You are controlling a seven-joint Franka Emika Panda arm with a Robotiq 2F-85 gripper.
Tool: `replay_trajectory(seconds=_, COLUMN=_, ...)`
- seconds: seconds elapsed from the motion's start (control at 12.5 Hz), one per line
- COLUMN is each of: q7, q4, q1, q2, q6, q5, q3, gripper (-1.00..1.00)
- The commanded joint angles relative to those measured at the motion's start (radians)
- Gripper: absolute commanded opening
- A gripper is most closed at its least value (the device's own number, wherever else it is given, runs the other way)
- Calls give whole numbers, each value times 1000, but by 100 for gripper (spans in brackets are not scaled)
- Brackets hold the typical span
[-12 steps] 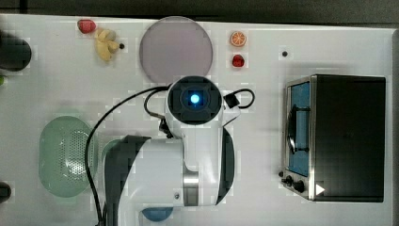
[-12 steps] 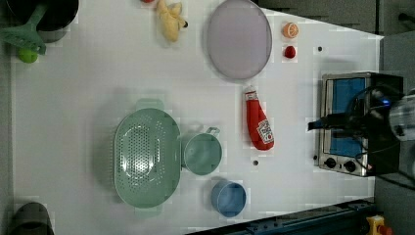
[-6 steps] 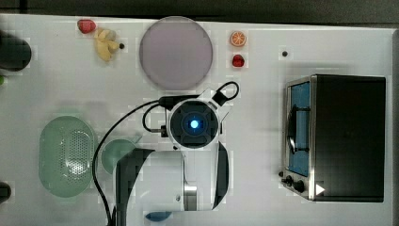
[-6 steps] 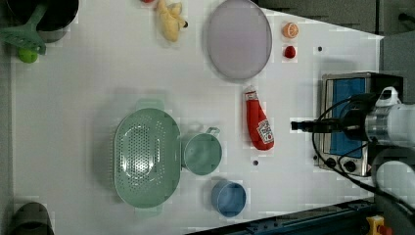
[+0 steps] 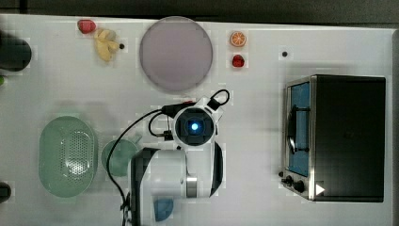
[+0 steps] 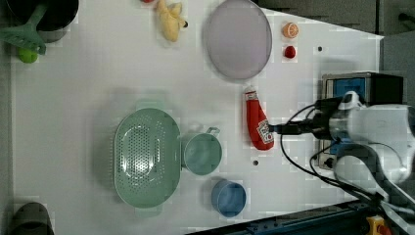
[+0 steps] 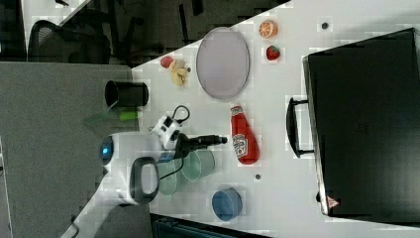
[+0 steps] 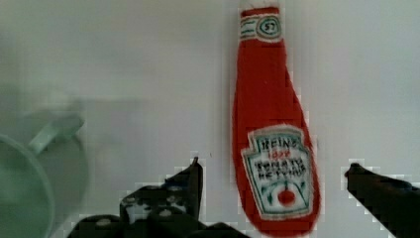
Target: Pick Ketchup from the table and place it in strainer.
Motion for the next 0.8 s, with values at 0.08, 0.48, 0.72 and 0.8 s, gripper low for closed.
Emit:
replay_trajectory(seconds=0.08, q7=-49, q4=-12, q1=-11, q2=95, q6=91, q5=-3, q3=-3, gripper=100)
replay_trajectory(seconds=0.48, q7=-49, q4=-15, q1=-11, q2=225, q6=232, q5=-32, q3=-4, gripper=100)
replay_trajectory(seconds=0.72, q7=-49, q4=-22, q1=-11, q2=259, q6=267, q5=-32, q3=-10, gripper=93)
replay_trajectory(seconds=0.8, q7=-49, q4=-28, q1=-11, q2=260, q6=268, q5=-32, q3=-10, gripper=68)
